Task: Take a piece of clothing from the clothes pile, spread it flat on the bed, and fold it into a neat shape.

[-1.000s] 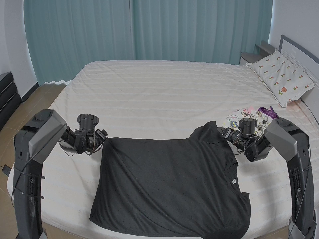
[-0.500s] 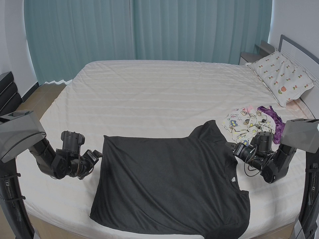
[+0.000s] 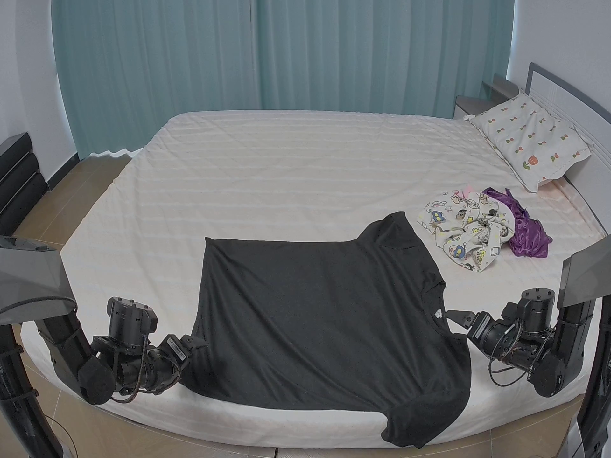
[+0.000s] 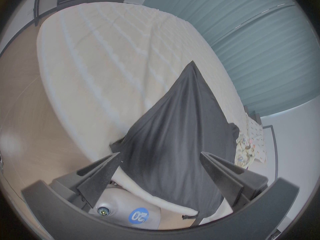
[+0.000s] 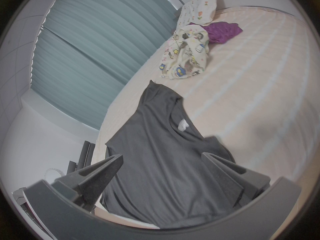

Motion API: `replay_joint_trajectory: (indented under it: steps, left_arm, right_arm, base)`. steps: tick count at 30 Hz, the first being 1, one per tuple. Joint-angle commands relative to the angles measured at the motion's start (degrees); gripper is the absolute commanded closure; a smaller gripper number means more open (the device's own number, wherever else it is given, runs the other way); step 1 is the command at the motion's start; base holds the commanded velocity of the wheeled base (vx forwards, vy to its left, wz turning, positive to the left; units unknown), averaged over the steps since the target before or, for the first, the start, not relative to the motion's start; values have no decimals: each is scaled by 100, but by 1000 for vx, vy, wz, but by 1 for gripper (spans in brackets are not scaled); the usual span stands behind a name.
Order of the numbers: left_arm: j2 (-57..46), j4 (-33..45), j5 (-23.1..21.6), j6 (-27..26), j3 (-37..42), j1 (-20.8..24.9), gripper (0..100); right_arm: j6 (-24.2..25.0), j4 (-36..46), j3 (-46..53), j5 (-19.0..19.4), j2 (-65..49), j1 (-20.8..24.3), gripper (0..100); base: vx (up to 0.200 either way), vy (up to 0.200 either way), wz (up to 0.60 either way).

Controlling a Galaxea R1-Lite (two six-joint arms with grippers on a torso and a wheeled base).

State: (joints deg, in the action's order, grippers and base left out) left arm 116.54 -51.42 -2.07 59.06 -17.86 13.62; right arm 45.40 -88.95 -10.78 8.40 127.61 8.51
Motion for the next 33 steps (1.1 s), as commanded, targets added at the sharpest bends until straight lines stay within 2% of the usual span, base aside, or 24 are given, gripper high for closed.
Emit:
replay_joint_trajectory:
  steps: [1, 7, 10, 15, 19, 26, 31, 32, 33]
  left_arm:
    - [18, -17, -39, 0, 186, 89, 0]
    - [141, -88, 31, -26, 178, 89, 0]
    - [554, -650, 102, -44, 63, 62, 0]
    - [1275, -1160, 761, -150, -183, 97, 0]
    - [1468, -1169, 981, -483, -209, 185, 0]
    - [1775, -1151, 1332, -536, -561, 352, 0]
    - [2118, -1169, 1737, -1046, -737, 396, 0]
    - [2171, -1169, 1798, -1090, -763, 405, 100]
    - [2189, -1169, 1833, -1099, -772, 414, 100]
  right_arm:
    - [13, -61, 243, 21, 62, 46, 0]
    - [31, -61, 260, 30, 132, 63, 0]
    - [39, -61, 295, 39, 132, 72, 0]
    - [31, -61, 331, 30, 141, 63, 0]
    - [31, -61, 322, 30, 141, 72, 0]
    - [22, -69, 304, 21, 176, 72, 0]
    - [22, -61, 295, 21, 185, 72, 0]
    - [22, -61, 295, 21, 185, 72, 0]
    - [22, -61, 295, 21, 185, 72, 0]
  base:
    - [0, 0, 0]
    - [0, 0, 0]
    - [0, 0, 0]
    - [0, 0, 0]
    - [0, 0, 0]
    - [0, 0, 0]
    - [0, 0, 0]
    - [0, 0, 0]
    - [0, 0, 0]
